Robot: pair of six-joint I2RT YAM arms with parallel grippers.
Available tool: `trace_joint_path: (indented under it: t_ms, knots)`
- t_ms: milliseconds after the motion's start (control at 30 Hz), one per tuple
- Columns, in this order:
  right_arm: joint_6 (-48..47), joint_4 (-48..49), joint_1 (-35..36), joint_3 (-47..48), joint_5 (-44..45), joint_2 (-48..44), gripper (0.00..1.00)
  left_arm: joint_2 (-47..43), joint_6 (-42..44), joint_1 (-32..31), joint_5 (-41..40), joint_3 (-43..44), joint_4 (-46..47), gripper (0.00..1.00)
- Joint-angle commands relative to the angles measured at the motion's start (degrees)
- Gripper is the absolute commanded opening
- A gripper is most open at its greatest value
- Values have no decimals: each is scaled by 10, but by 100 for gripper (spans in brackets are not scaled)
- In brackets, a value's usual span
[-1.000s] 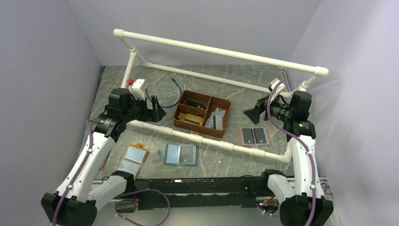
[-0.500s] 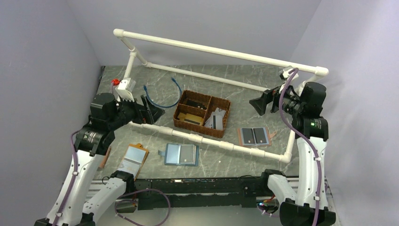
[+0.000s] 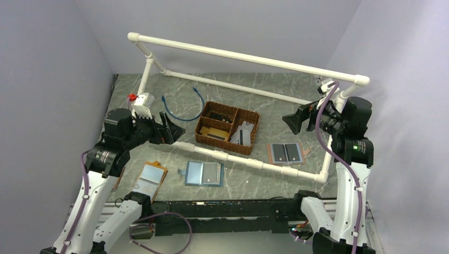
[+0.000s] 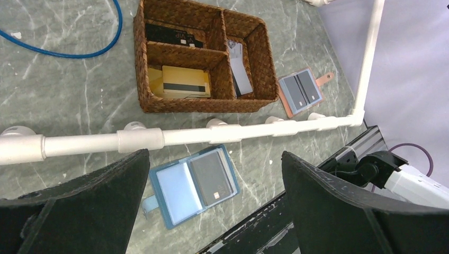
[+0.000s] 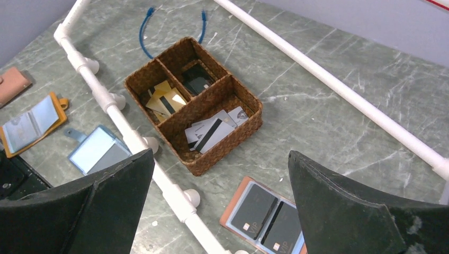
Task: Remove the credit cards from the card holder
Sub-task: Reset both arms
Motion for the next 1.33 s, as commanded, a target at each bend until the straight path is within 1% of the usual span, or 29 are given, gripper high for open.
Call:
trace_joint_path:
  t_ms: [0,267,600,933,1300]
  knots:
    - [-11,-3,-6,-5,-34,-8,100,-15,2,2,3,-1,2,99]
    - [-12,2,-22,-18,-52,-16,100,-34,-1,3,7,-20,-2,100]
    - [-2,9,-32,-26,-70,-24,100,-53,5,2,-5,-19,-21,99]
    - [14,16,-34,-29,-49,-32,100,-62,-8,2,10,-21,-13,100]
    - [9,19,-38,-34,-54,-33,100,-59,-8,3,12,-20,-10,99]
